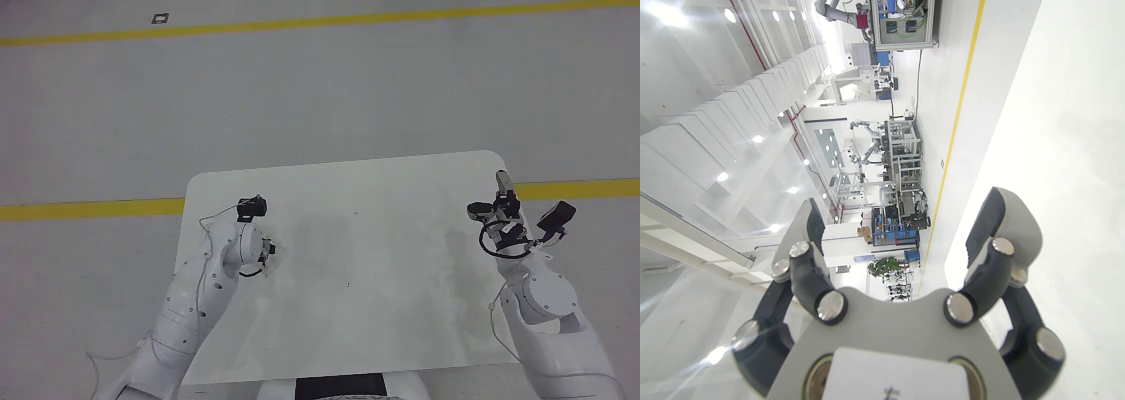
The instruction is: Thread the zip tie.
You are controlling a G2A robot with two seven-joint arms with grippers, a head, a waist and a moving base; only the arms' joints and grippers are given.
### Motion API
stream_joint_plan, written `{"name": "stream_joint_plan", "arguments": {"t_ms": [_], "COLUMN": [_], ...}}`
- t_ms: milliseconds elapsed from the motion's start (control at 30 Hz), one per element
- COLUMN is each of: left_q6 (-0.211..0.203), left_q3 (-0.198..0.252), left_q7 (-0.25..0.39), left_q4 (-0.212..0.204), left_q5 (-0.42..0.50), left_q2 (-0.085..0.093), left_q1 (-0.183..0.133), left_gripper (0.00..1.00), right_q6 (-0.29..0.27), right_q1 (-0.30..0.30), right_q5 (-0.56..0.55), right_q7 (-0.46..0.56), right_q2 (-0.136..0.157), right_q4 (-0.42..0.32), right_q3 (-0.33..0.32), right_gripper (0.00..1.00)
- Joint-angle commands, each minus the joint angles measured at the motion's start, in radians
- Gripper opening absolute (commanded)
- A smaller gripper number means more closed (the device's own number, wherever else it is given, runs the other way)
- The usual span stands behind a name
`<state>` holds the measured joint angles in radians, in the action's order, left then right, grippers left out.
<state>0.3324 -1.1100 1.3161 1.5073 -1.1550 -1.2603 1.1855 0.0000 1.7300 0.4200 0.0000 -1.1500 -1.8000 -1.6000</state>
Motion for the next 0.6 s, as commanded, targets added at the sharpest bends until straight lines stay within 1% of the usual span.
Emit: {"name": "stream_joint_plan", "arguments": {"t_ms": [0,133,200,267,333,400,567], "left_q6": [-0.002,-0.004,-0.004,-0.003,-0.003,-0.003,-0.027], "left_q3": [0.001,-0.001,-0.002,-0.004,-0.008,-0.012,-0.014], "left_q7": [-0.001,-0.004,-0.008,-0.012,-0.026,-0.031,-0.056], "left_q4": [-0.003,0.001,0.009,0.021,0.042,0.051,0.070], "left_q5": [0.005,0.007,0.004,0.000,-0.007,-0.014,-0.019], "left_q2": [0.000,0.002,0.003,0.005,0.007,0.009,0.014], "left_q1": [-0.002,-0.003,0.000,0.005,0.015,0.023,0.035], "left_gripper": [0.00,0.00,0.00,0.00,0.00,0.00,0.00], "right_q6": [0.000,0.000,0.000,0.000,0.000,0.000,0.000], "right_q1": [0.000,0.000,0.000,0.000,0.000,0.000,0.000], "right_q5": [0.000,0.000,0.000,0.000,0.000,0.000,0.000], "right_q7": [0.000,0.000,0.000,0.000,0.000,0.000,0.000], "right_q2": [0.000,0.000,0.000,0.000,0.000,0.000,0.000], "right_q4": [0.000,0.000,0.000,0.000,0.000,0.000,0.000], "right_q3": [0.000,0.000,0.000,0.000,0.000,0.000,0.000], "right_gripper": [1.00,1.00,1.00,1.00,1.00,1.00,1.00]}}
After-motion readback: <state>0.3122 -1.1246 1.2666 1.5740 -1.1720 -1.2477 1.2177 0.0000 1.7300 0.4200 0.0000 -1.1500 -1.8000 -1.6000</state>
